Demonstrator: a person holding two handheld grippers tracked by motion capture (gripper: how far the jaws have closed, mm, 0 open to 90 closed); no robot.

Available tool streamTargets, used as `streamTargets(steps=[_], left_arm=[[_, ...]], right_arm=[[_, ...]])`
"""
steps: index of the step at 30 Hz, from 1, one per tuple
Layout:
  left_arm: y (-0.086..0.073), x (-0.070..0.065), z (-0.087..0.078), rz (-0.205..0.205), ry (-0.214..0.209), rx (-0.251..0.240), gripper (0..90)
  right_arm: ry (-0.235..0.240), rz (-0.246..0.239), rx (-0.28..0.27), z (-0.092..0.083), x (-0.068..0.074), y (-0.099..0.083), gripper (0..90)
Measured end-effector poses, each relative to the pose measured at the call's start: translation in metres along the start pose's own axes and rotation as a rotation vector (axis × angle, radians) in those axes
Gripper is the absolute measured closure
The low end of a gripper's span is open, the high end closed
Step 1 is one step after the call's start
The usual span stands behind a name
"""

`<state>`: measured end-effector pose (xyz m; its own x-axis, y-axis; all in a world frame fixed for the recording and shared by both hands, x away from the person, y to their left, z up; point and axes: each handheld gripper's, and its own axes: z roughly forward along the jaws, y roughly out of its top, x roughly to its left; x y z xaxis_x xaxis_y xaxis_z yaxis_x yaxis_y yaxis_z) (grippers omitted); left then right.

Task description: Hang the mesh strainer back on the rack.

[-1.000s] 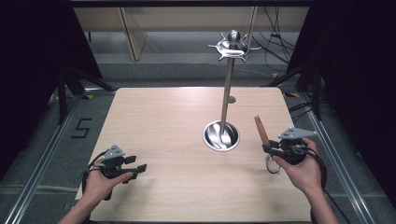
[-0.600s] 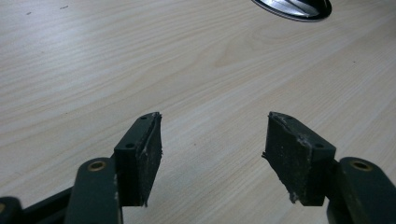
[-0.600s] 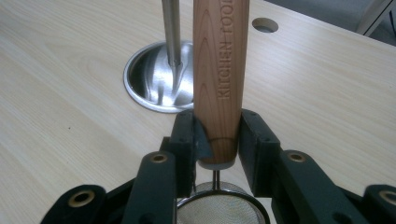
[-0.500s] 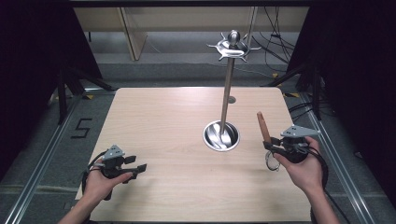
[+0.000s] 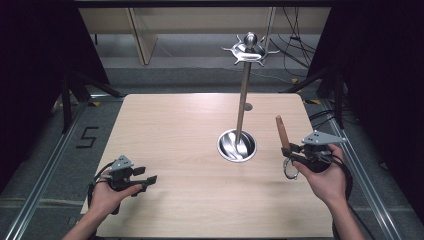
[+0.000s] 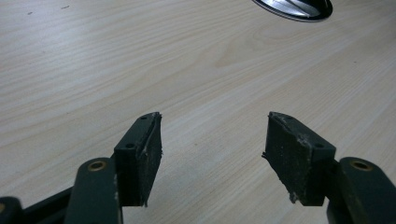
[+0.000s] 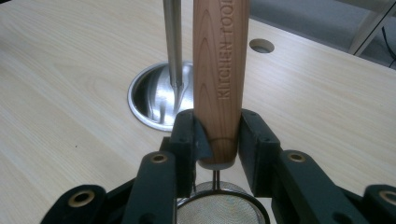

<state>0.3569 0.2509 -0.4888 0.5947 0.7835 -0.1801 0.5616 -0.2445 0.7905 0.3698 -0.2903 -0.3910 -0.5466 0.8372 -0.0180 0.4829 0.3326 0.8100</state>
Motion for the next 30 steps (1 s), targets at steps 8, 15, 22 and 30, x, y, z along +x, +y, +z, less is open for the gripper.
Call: streamTargets(steps=[8, 15, 22, 30], left_arm=[[0.000, -0.001, 0.001, -0.014, -0.001, -0.008, 35.6], [0.000, 0.000, 0.000, 0.001, 0.000, 0.000, 35.6], [0.000, 0.000, 0.002, -0.006, 0.002, -0.008, 35.6], [0.001, 0.001, 0.002, -0.019, 0.004, -0.009, 35.6]], right_arm=[[0.016, -0.001, -0.005, -0.002, 0.001, 0.004, 69.6], [0.016, -0.004, -0.022, -0.003, 0.004, 0.007, 69.5], [0.015, -0.008, -0.051, -0.005, 0.003, 0.011, 69.5], [0.015, 0.021, -0.083, -0.007, 0.002, 0.014, 69.6]])
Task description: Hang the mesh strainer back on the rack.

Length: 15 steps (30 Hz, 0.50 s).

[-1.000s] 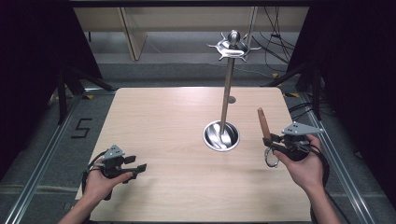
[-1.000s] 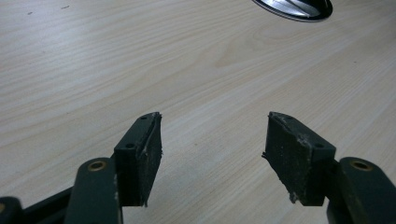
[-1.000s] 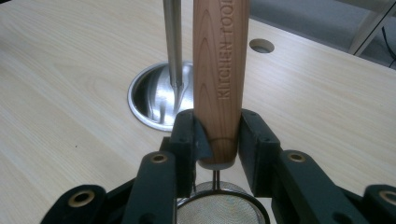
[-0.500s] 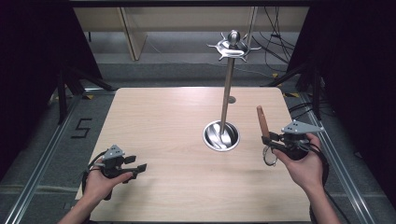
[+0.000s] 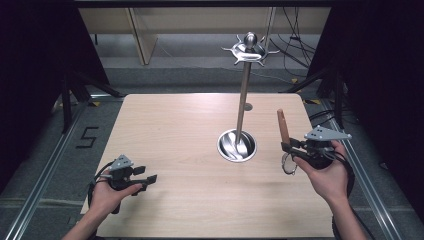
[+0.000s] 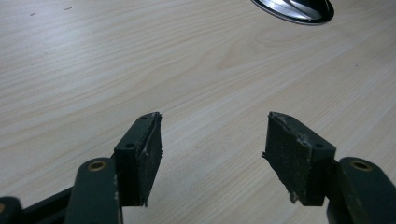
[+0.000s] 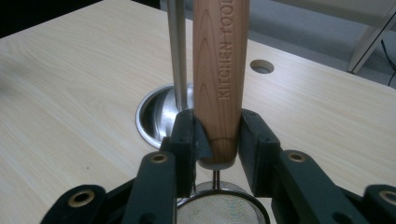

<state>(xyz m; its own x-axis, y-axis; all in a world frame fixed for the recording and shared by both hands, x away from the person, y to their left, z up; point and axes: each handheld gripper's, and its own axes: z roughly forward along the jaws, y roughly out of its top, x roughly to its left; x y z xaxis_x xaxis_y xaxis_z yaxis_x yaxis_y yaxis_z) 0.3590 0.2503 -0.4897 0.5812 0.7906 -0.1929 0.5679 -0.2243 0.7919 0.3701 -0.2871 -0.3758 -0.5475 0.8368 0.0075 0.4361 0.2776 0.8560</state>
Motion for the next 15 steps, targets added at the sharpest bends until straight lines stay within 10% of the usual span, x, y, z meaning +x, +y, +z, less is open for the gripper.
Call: streamTargets(steps=[15], left_arm=[[0.0000, 0.0011, -0.0014, -0.004, 0.002, -0.010, 35.6]], right_arm=[[-0.003, -0.044, -0.019, -0.0010, 0.0013, 0.0061, 69.5]])
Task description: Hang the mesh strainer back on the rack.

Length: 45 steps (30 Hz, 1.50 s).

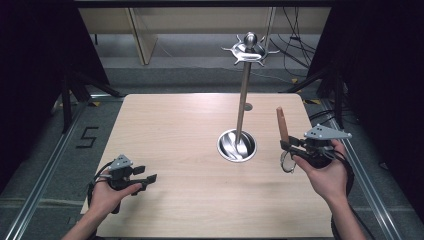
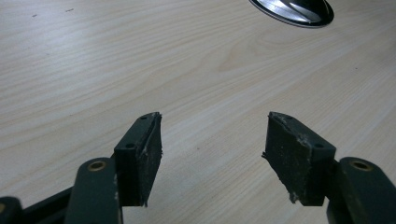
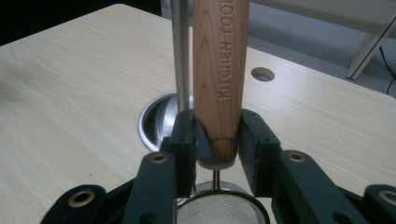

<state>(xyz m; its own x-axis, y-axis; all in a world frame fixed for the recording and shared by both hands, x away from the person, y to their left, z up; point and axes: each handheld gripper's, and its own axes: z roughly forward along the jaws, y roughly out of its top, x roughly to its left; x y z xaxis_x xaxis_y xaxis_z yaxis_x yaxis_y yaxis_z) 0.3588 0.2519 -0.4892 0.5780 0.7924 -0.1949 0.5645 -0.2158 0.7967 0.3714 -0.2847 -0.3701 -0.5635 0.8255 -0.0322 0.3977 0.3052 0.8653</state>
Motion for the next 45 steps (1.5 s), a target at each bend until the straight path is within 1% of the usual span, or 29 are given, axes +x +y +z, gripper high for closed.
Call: streamTargets(steps=[2, 4, 5, 6, 9, 12, 14, 15, 18, 19, 21, 22, 23, 28, 29, 30, 31, 32, 33, 34, 35, 36, 37, 38, 39, 41, 43, 44, 45], left_arm=[[0.000, 0.000, 0.000, -0.004, 0.005, 0.005, 35.6], [0.001, 0.000, 0.000, -0.001, 0.002, 0.005, 35.6], [0.001, 0.000, -0.001, 0.002, 0.000, 0.009, 35.6], [0.000, 0.000, -0.001, 0.002, 0.000, 0.009, 35.6], [0.001, 0.001, 0.001, -0.004, 0.001, 0.008, 35.6], [0.002, 0.001, 0.003, -0.010, 0.007, -0.003, 35.6], [0.003, 0.001, 0.002, -0.008, 0.010, -0.001, 35.7], [0.003, 0.001, 0.002, -0.006, 0.008, -0.013, 35.7], [0.003, 0.001, 0.000, -0.015, 0.014, -0.013, 35.7], [0.003, 0.001, 0.000, -0.007, 0.023, -0.011, 35.6], [0.003, 0.001, 0.000, -0.010, 0.026, -0.012, 35.6], [0.003, 0.001, 0.000, -0.011, 0.024, -0.013, 35.7], [0.002, 0.001, 0.000, -0.012, 0.020, -0.018, 35.6], [0.002, 0.001, 0.000, -0.023, 0.019, -0.018, 35.7], [0.002, 0.001, -0.001, -0.012, 0.020, -0.016, 35.7], [0.002, 0.001, -0.001, -0.013, 0.020, -0.015, 35.6], [0.002, 0.001, -0.001, -0.012, 0.020, -0.015, 35.6], [0.002, 0.001, -0.001, -0.013, 0.020, -0.016, 35.6], [0.002, 0.001, -0.001, -0.013, 0.021, -0.017, 35.6], [0.002, 0.001, -0.001, -0.013, 0.021, -0.017, 35.5], [0.002, 0.001, -0.001, -0.023, 0.025, -0.019, 35.5], [0.002, 0.001, -0.001, -0.021, 0.024, -0.019, 35.5], [0.002, 0.001, -0.001, -0.023, 0.024, -0.019, 35.5], [0.002, 0.001, -0.001, -0.022, 0.022, -0.019, 35.5], [0.002, 0.001, -0.001, -0.012, 0.020, -0.020, 35.5], [0.002, 0.000, -0.001, -0.016, 0.022, -0.024, 35.5], [0.002, 0.000, -0.001, -0.015, 0.023, -0.025, 35.5], [0.002, 0.001, -0.001, -0.020, 0.020, -0.023, 35.6], [0.002, 0.001, -0.001, -0.020, 0.020, -0.023, 35.6]], right_arm=[[0.007, 0.032, 0.003, 0.000, 0.003, 0.001, 69.5], [0.009, -0.008, 0.002, -0.002, 0.000, 0.004, 69.5], [0.009, 0.014, -0.007, -0.001, 0.002, 0.004, 69.5], [0.003, 0.003, -0.012, -0.001, 0.001, 0.006, 69.5], [0.004, 0.026, -0.032, -0.003, 0.004, 0.010, 69.5], [0.003, 0.024, -0.042, -0.004, 0.004, 0.012, 69.6], [0.008, -0.003, -0.041, -0.005, 0.001, 0.014, 69.5], [0.011, 0.028, -0.026, -0.007, 0.003, 0.014, 69.5], [-0.006, 0.021, -0.058, -0.006, 0.002, 0.014, 69.5], [0.012, 0.008, -0.037, -0.009, 0.000, 0.016, 69.6], [-0.008, -0.011, -0.054, -0.010, -0.001, 0.016, 69.6], [-0.003, -0.014, -0.055, -0.010, -0.001, 0.017, 69.6], [0.000, 0.014, -0.055, -0.011, 0.001, 0.018, 69.5], [0.002, 0.017, -0.055, -0.011, 0.001, 0.022, 69.6], [0.000, 0.030, -0.063, -0.011, 0.002, 0.023, 69.6], [0.005, 0.009, -0.062, -0.011, 0.001, 0.024, 69.6], [-0.006, 0.002, -0.094, -0.009, 0.002, 0.025, 69.5], [-0.006, 0.002, -0.094, -0.009, 0.002, 0.025, 69.5], [0.014, 0.029, -0.055, -0.011, 0.003, 0.027, 69.5], [0.014, 0.029, -0.055, -0.011, 0.003, 0.027, 69.5], [0.008, 0.006, -0.071, -0.010, 0.002, 0.027, 69.5], [0.003, 0.009, -0.098, -0.008, 0.002, 0.028, 69.5], [0.001, 0.017, -0.097, -0.009, 0.003, 0.028, 69.6], [-0.003, 0.005, -0.105, -0.008, 0.002, 0.029, 69.5], [0.010, -0.009, -0.082, -0.010, 0.001, 0.030, 69.5], [0.014, 0.013, -0.075, -0.010, 0.003, 0.031, 69.5], [0.011, -0.009, -0.087, -0.009, 0.002, 0.032, 69.5], [0.000, 0.012, -0.110, -0.008, 0.004, 0.032, 69.6], [-0.002, 0.006, -0.113, -0.008, 0.003, 0.033, 69.5]])
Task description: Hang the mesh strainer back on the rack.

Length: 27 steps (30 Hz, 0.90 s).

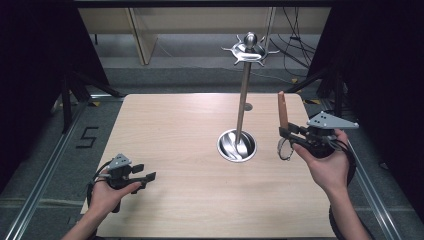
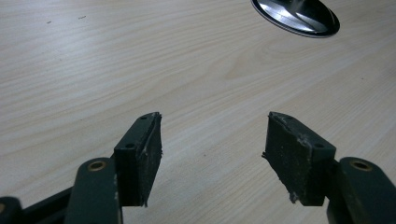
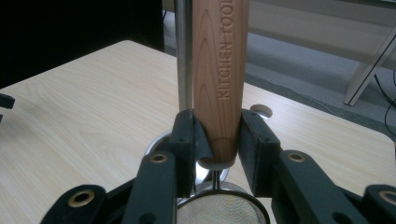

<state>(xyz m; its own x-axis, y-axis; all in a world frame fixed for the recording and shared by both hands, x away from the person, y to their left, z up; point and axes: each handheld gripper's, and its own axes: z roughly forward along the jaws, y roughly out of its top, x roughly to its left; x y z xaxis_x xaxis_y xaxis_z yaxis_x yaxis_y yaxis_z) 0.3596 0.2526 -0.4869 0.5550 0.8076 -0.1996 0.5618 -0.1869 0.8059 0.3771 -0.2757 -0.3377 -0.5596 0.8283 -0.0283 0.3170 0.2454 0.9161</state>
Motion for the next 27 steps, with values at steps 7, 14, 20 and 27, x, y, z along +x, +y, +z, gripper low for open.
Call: streamTargets(steps=[7, 14, 20, 27], left_arm=[[0.000, 0.000, 0.000, 0.009, 0.003, 0.002, 35.5], [0.001, 0.000, -0.001, 0.010, 0.003, -0.004, 35.6], [0.001, 0.000, -0.001, 0.010, 0.003, -0.005, 35.6], [0.001, 0.000, -0.001, 0.004, 0.004, -0.003, 35.6]], right_arm=[[0.004, 0.005, -0.003, -0.001, -0.001, 0.003, 69.5], [-0.004, -0.009, -0.017, -0.003, -0.002, 0.008, 69.5], [0.012, -0.005, -0.020, -0.003, -0.002, 0.011, 69.5], [0.004, -0.004, -0.042, -0.003, -0.001, 0.014, 69.5]])
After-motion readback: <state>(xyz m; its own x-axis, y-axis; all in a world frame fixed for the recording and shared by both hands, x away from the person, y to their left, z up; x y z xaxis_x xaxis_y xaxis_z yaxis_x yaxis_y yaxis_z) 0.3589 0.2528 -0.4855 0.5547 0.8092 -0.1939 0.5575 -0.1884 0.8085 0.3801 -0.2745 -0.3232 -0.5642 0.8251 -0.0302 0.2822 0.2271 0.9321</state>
